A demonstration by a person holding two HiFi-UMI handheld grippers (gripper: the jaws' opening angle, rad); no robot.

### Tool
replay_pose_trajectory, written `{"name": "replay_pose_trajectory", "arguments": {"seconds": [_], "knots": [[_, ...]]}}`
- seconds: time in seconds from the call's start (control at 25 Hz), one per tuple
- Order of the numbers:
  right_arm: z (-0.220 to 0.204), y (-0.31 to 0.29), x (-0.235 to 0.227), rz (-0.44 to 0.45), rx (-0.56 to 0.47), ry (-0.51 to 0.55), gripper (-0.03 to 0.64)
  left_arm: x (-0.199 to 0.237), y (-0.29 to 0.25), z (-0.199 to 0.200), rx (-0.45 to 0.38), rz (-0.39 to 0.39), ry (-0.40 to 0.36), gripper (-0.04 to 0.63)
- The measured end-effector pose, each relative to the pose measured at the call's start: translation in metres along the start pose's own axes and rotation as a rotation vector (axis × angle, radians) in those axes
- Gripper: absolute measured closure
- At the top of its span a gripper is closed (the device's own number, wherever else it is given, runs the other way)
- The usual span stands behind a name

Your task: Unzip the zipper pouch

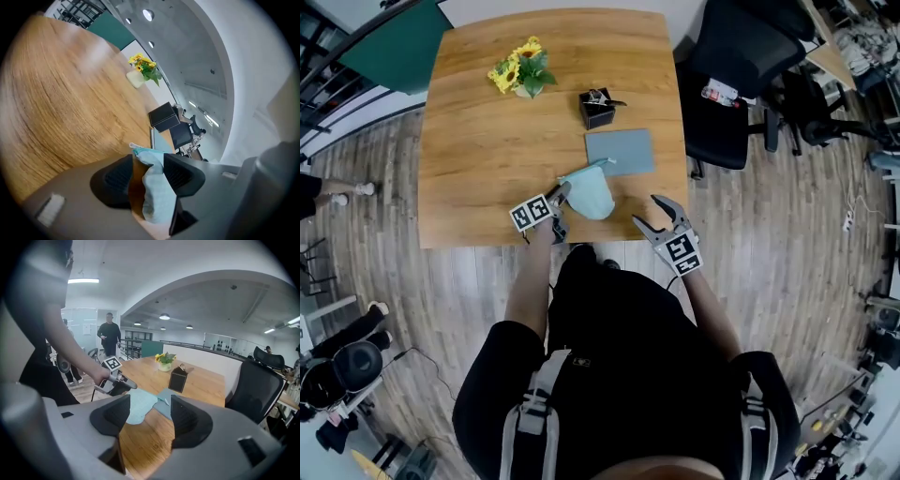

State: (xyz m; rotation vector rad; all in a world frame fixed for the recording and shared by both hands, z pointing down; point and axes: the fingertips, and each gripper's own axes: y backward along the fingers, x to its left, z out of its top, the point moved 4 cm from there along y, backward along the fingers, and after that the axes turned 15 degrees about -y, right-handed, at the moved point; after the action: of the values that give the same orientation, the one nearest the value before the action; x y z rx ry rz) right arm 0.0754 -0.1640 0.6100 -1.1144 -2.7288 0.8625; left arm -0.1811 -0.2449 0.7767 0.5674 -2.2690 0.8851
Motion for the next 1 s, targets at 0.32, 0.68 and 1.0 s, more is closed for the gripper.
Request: {"name": "replay_pose_trajectory", "arguments": {"seconds": [0.32, 0.68, 1.0], "knots": [[-0.003, -0.005, -0.001, -0.005, 0.014, -0.015, 0.348, -0.002, -0.013, 0.004, 0.041, -0.088, 0.084, 0.462], [0.006, -0.021, 0.005, 0.029, -0.002, -0.003, 0.356, -0.039, -0.002, 0.022, 0.061, -0.174, -0.174, 0.559], [0.014, -0.027, 0.013, 0.063, -0.026, 0.012, 0.356, -0.089, 0.018, 0.033, 0.036, -0.218, -0.411, 0.565]]}}
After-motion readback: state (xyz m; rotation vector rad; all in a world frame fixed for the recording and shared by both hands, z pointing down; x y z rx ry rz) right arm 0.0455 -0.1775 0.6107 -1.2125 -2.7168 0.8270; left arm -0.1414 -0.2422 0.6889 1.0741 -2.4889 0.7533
